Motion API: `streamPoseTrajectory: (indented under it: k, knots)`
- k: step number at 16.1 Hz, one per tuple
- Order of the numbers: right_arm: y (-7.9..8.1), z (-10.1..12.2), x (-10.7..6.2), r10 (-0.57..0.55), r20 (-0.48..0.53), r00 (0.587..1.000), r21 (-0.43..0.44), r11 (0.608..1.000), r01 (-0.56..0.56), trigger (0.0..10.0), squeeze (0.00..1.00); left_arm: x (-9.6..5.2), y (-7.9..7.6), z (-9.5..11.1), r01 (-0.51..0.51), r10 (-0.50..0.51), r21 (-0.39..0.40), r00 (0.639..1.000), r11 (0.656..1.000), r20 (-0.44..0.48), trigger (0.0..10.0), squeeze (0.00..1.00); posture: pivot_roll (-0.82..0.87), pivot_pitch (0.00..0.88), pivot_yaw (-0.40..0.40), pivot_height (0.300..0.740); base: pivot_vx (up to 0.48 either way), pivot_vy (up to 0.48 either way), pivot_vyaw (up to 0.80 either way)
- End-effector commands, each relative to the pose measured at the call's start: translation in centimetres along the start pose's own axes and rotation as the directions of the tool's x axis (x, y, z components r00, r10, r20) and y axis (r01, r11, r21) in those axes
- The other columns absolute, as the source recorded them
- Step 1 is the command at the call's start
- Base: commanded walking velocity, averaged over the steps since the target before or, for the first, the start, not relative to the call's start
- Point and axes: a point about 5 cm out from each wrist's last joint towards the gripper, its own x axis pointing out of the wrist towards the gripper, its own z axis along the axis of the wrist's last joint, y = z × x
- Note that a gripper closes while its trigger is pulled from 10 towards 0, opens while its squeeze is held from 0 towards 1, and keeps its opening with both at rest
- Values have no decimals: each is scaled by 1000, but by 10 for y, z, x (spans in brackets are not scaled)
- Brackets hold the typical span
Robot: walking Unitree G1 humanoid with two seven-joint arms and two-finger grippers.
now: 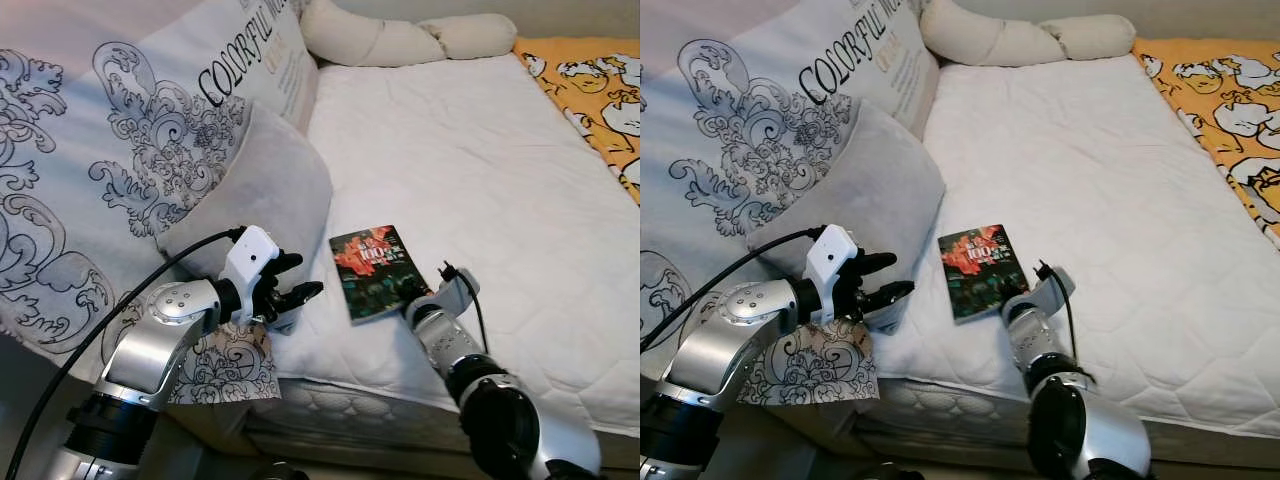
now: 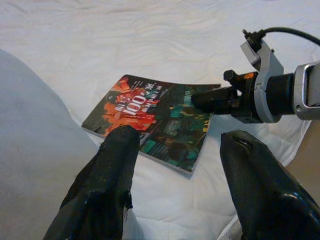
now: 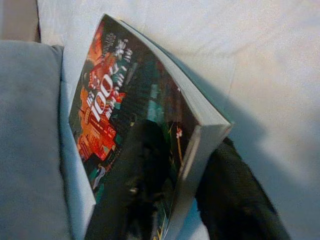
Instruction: Clean up the room
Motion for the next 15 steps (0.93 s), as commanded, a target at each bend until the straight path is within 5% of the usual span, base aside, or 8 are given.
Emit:
streamPoseTrajectory:
  k: [1, 3, 5, 8, 12, 15]
  knots:
    - [8, 5, 1, 17, 28, 999, 49, 999, -18, 10000, 1000, -1, 1, 1, 1, -1, 19, 1000, 1000, -14, 10000, 0, 92, 0, 134, 740, 0, 0, 0]
    - [15, 6, 1, 81, 40, 996, 94, 992, -84, 10000, 1000, -1, 1, 0, 4, -4, 25, 1000, 1000, -19, 10000, 0, 92, 0, 134, 740, 0, 0, 0]
    - [20, -8, 0, 134, -18, 991, -20, 991, -135, 10000, 1000, -1, 0, -1, 6, -5, 27, 1000, 1000, -23, 10000, 0, 95, 0, 130, 740, 0, 0, 0]
    - [16, -5, 0, 150, 2, 989, 52, 987, -150, 10000, 1000, -1, -1, -3, 6, -5, 28, 1000, 1000, -28, 10000, 0, 96, 0, 128, 740, 0, 0, 0]
    - [13, 6, -2, 246, 4, 969, -175, 955, -241, 10000, 1000, -4, 2, -4, -5, 5, 26, 999, 1000, -31, 10000, 0, 84, 0, 126, 740, 0, 0, 0]
    - [-5, 14, -4, 226, 1, 974, -249, 943, -218, 10000, 1000, -5, 3, -6, -12, 13, 21, 999, 1000, -34, 10000, 0, 67, 0, 130, 740, 0, 0, 0]
